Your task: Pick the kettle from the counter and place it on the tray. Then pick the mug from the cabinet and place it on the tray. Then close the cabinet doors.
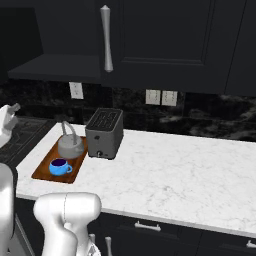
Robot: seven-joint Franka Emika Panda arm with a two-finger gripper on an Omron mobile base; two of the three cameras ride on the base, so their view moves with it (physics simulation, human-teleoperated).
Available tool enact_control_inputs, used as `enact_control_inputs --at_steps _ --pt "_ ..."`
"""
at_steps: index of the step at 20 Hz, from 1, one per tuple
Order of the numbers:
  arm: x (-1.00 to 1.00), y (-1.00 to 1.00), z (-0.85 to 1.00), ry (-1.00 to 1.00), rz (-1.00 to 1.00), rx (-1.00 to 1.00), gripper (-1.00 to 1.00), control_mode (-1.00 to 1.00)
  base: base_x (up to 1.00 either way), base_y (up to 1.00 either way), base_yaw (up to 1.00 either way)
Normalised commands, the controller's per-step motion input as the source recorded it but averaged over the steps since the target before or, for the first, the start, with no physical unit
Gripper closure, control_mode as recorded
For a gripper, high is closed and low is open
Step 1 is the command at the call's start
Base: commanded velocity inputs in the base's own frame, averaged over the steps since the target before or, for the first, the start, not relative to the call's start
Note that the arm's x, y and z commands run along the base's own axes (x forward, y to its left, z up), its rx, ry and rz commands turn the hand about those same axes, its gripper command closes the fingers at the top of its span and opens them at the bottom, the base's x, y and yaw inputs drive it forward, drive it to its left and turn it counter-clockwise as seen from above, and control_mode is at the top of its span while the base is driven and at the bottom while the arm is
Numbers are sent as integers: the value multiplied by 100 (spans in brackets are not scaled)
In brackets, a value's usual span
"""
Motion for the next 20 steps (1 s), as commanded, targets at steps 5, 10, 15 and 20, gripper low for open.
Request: enact_control_inputs --at_steps 5,10,15,20 --pt "0 82 -14 4 -7 -14 -100 -100 0 0 0" --pt "0 80 -18 8 -6 -12 -100 -100 0 0 0" --pt "11 52 -31 19 -2 -11 -100 -100 0 0 0" --pt "29 35 -48 17 0 -9 -100 -100 0 0 0"
